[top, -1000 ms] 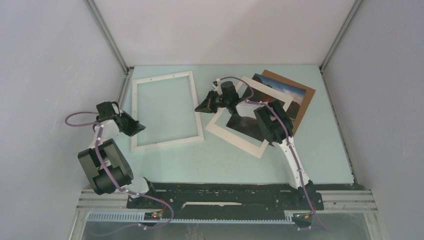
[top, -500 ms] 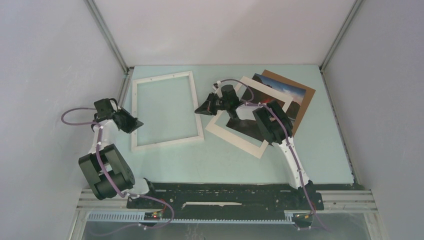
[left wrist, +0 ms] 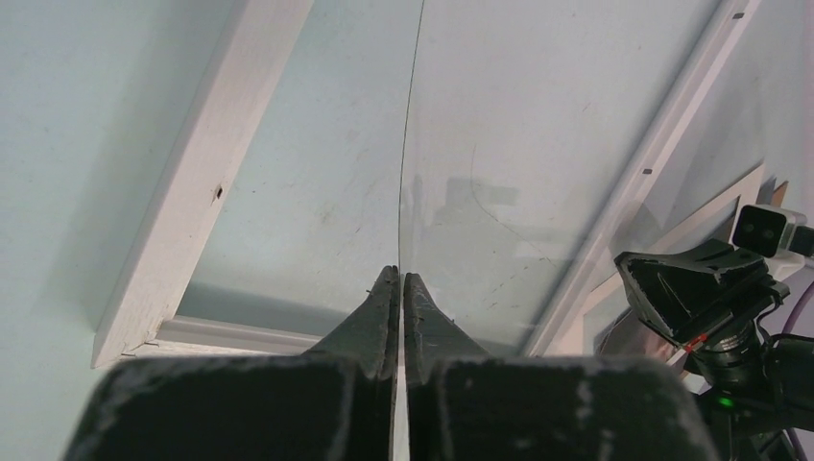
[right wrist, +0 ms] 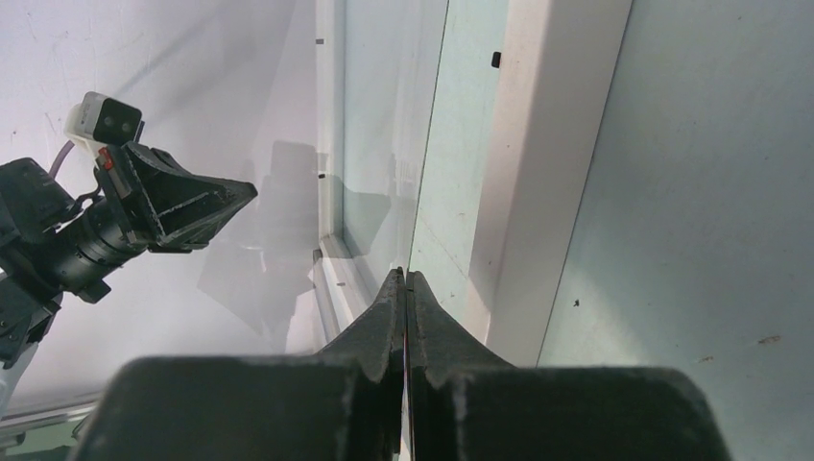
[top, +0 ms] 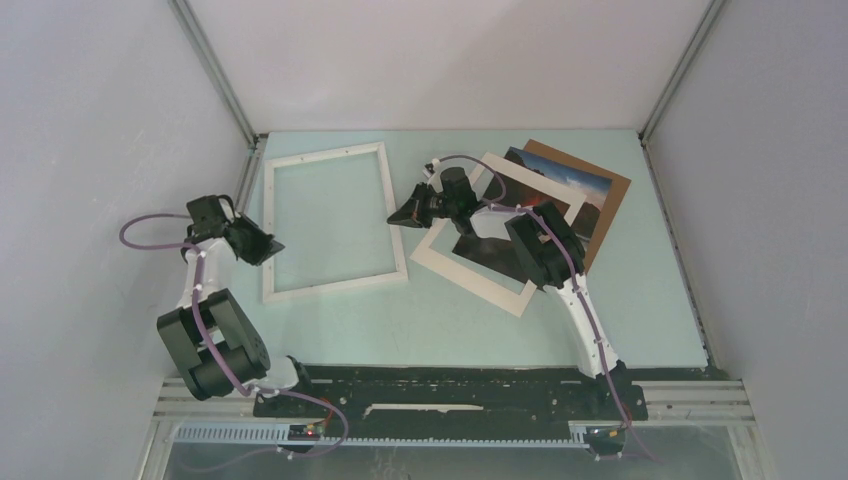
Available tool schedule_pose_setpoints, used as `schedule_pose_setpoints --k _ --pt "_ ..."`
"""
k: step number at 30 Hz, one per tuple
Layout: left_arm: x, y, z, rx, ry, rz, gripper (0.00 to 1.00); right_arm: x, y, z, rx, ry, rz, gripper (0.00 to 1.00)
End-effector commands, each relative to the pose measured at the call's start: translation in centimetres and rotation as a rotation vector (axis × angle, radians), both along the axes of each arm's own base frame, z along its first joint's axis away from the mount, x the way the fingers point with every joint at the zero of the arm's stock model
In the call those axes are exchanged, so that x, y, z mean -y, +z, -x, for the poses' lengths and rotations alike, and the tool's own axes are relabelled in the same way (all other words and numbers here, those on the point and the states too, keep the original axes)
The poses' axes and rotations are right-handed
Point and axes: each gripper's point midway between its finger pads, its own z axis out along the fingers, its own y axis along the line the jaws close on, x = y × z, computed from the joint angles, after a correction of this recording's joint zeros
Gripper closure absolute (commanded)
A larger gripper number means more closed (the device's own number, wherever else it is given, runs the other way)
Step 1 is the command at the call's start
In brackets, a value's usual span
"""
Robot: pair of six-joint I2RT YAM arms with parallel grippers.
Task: Put the photo into the frame
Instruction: Place the photo frame item in the photo frame.
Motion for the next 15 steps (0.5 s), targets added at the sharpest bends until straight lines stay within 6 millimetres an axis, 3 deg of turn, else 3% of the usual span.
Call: schedule_pose_setpoints --k 1,7,15 --pt "-1.2 3.9 -1.1 0.093 0.008 -0.088 1.0 -0.5 5.5 -1.5 0.138 -0.026 -0.062 1.0" --pt "-1.4 4.9 -1.2 0.115 0.014 -0.102 1.0 -0.5 5.5 -1.5 0.137 -0.026 -0.064 1.0" --pt "-1.0 4.2 -1.2 0.107 0.012 -0.079 1.0 -0.6 5.7 -1.4 0.139 -0.025 -0.067 1.0"
